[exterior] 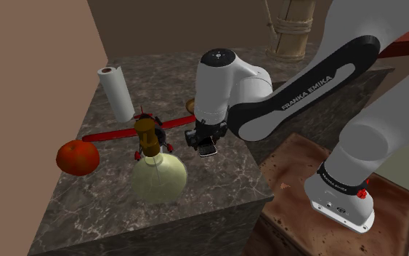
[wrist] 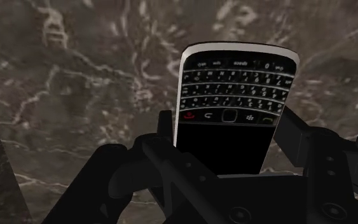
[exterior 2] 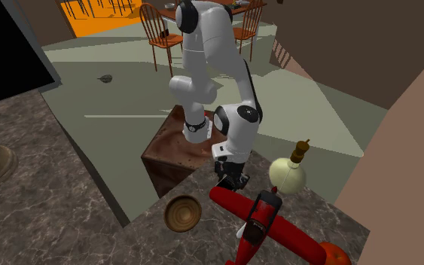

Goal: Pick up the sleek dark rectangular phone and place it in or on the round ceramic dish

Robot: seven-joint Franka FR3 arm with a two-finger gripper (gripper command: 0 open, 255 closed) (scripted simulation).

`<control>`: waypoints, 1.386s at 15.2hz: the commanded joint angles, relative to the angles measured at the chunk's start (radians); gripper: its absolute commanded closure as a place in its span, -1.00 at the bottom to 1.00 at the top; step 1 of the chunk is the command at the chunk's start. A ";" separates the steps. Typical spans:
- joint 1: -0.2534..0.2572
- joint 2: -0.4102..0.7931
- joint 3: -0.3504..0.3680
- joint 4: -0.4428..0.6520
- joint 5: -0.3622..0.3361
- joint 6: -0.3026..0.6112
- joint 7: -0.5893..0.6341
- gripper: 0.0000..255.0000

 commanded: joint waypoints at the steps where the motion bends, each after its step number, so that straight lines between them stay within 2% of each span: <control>1: -0.001 0.001 -0.001 -0.002 0.000 -0.001 0.000 1.00; 6: 0.000 0.000 -0.001 -0.002 0.000 -0.001 0.000 1.00; 13: 0.058 -0.088 -0.067 0.034 0.084 -0.109 -0.077 1.00; 21: 0.095 -0.163 -0.125 0.090 0.129 -0.230 -0.130 1.00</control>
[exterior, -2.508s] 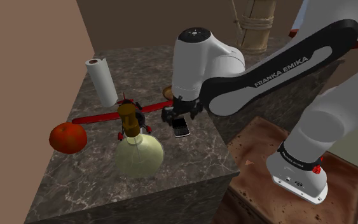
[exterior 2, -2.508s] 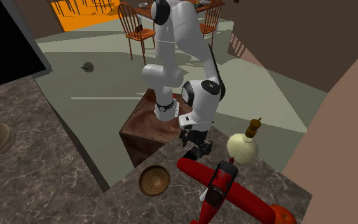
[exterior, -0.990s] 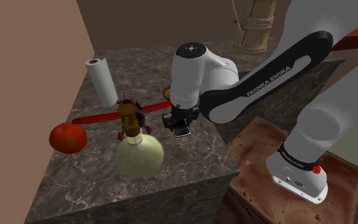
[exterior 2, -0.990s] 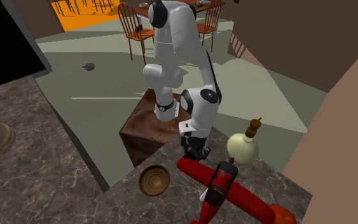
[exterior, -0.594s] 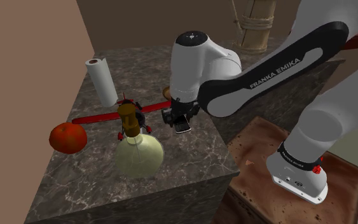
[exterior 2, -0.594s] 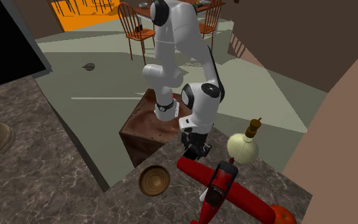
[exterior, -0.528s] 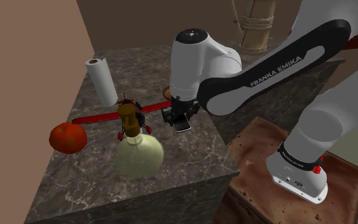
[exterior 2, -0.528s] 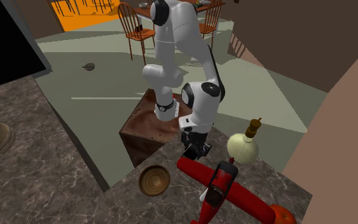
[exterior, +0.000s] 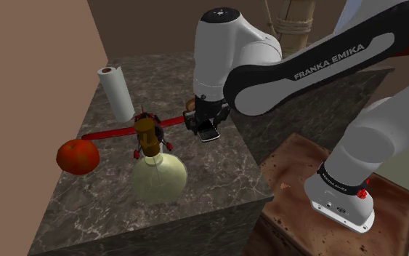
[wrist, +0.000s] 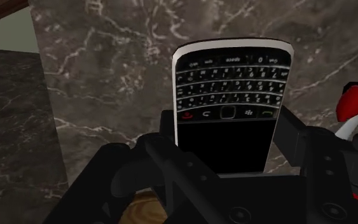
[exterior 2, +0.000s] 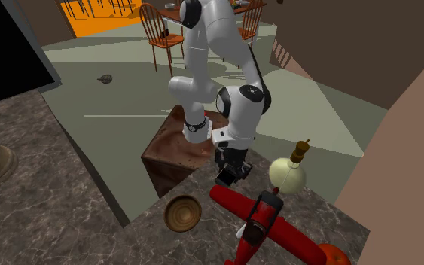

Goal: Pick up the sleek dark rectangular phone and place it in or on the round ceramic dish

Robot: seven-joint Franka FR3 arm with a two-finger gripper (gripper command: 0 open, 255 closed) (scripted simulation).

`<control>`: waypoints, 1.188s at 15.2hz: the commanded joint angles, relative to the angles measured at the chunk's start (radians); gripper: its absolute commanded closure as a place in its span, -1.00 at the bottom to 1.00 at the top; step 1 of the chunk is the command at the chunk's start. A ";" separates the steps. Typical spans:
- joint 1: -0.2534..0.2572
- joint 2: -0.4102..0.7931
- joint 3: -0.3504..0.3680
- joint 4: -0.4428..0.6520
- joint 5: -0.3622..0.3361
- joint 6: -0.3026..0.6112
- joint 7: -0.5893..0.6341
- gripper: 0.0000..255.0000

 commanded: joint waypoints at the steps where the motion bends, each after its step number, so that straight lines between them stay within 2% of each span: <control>1: 0.008 -0.017 -0.014 0.013 0.009 -0.028 -0.012 1.00; 7: 0.021 -0.054 -0.045 0.059 0.021 -0.108 -0.035 1.00; 18: -0.153 0.165 -0.143 0.201 -0.136 -0.051 -0.189 1.00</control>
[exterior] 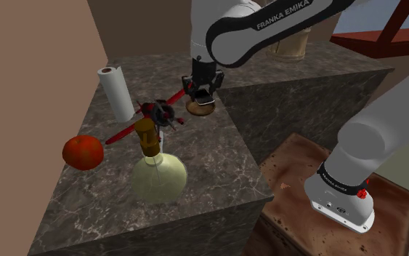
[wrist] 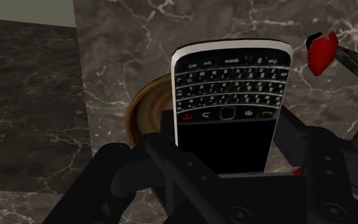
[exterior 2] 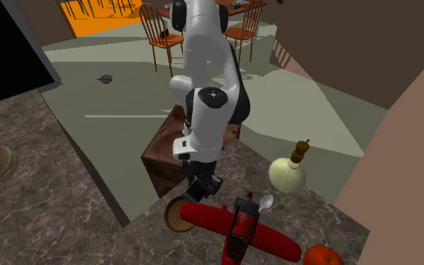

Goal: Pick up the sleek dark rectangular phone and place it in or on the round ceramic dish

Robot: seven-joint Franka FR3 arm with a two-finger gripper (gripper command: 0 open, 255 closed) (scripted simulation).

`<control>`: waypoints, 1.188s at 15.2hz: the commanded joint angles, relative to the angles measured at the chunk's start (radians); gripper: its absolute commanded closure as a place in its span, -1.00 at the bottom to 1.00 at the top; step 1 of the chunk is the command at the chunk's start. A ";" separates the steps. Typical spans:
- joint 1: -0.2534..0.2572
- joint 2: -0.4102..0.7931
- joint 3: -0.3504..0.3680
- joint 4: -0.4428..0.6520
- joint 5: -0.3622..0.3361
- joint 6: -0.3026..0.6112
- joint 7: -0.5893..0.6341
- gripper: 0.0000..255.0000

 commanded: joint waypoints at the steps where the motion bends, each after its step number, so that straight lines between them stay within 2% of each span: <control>1: -0.029 0.047 -0.016 0.037 -0.032 0.006 -0.024 1.00; 4: -0.073 0.138 -0.039 0.117 -0.090 0.005 -0.055 1.00; 18: -0.079 0.248 -0.025 0.023 -0.205 0.181 0.044 1.00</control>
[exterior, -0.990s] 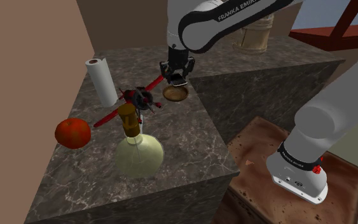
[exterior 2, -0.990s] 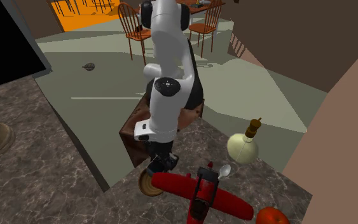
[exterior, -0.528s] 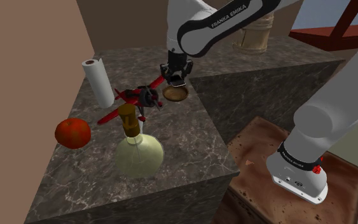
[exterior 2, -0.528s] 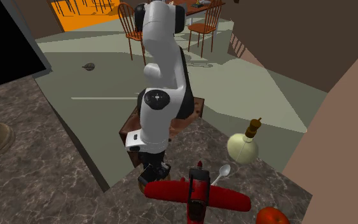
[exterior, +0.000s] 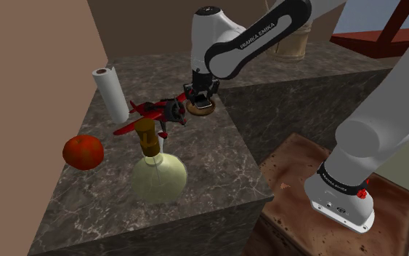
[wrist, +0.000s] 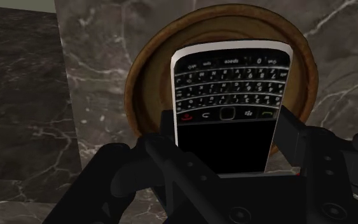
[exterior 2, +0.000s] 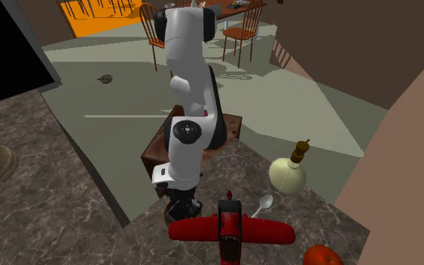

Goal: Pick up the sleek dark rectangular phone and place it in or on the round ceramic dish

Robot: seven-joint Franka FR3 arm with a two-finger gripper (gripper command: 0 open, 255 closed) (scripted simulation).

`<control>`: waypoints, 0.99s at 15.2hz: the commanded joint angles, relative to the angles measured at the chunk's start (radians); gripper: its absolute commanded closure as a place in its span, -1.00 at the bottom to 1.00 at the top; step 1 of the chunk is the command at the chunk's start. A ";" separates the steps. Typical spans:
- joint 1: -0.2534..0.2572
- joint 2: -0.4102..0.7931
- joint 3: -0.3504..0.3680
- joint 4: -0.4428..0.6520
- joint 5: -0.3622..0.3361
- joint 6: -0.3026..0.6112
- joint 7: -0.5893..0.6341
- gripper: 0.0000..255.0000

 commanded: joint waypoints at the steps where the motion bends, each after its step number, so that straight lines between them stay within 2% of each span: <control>1: 0.000 0.010 0.000 -0.009 -0.013 0.017 0.011 1.00; 8: 0.001 0.010 -0.001 -0.009 -0.013 0.017 0.011 1.00; 9: 0.000 0.011 -0.001 -0.009 -0.013 0.017 0.010 -1.00; 14: 0.001 0.010 -0.001 -0.009 -0.013 0.017 0.011 -1.00; 15: 0.003 -0.021 0.001 -0.004 0.019 -0.011 -0.011 -1.00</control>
